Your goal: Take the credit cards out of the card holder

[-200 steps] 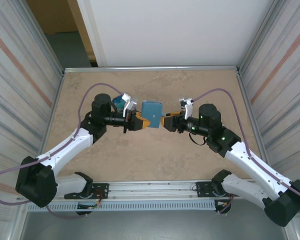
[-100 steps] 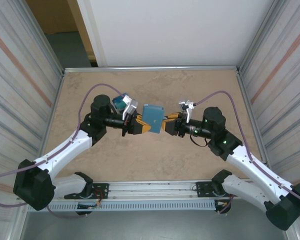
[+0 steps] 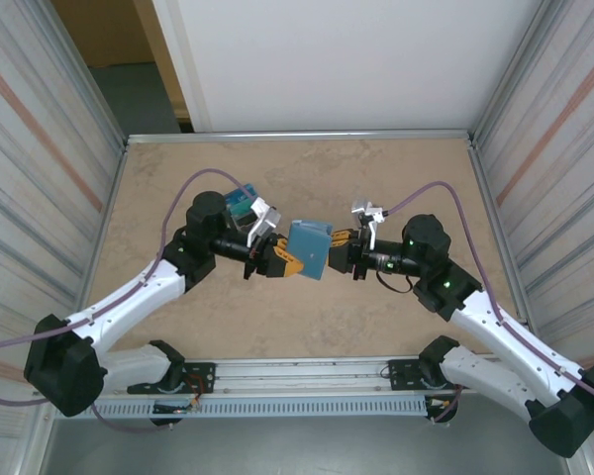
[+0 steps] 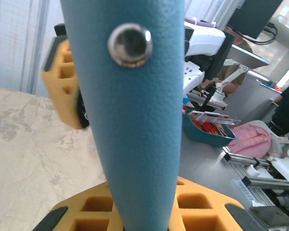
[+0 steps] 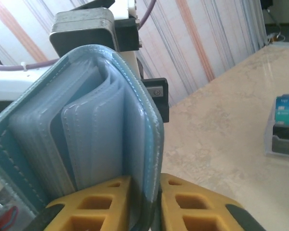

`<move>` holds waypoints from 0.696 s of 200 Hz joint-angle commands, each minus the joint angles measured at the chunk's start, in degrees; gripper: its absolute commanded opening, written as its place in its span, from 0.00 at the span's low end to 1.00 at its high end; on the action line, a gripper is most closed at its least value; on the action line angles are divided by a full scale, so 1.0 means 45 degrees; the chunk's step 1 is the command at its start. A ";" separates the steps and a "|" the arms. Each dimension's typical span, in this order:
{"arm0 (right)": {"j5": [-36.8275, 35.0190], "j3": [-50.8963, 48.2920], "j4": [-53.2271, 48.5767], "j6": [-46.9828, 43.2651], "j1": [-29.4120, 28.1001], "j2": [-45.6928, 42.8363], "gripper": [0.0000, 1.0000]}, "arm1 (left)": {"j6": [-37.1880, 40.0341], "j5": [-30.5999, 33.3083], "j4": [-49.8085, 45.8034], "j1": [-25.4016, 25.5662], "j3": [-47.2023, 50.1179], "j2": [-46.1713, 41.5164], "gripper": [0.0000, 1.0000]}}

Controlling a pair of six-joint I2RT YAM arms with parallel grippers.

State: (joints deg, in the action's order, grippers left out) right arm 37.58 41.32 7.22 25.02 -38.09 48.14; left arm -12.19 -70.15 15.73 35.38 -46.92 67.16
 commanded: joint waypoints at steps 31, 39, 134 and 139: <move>-0.1131 0.0120 -0.0228 -0.0373 -0.0305 -0.0274 0.00 | 0.0038 0.1513 -0.0682 -0.0006 -0.0420 -0.0358 0.22; -0.1502 0.0132 -0.0461 -0.0383 -0.0296 -0.0378 0.00 | -0.0004 0.1627 -0.0735 -0.0040 -0.0383 -0.0348 0.26; -0.5455 0.0448 -0.1881 0.0570 -0.0577 -0.0340 0.00 | -0.0320 0.4363 -0.1388 0.0403 -0.0691 0.0815 0.76; -0.5664 0.0480 -0.1892 0.0636 -0.0602 -0.0292 0.00 | -0.0257 0.4604 -0.1437 0.0496 -0.0688 0.0809 0.79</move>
State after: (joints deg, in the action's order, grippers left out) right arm 18.09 41.34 -1.67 25.50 -40.12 46.22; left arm -13.72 -54.24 10.37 36.07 -47.79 70.41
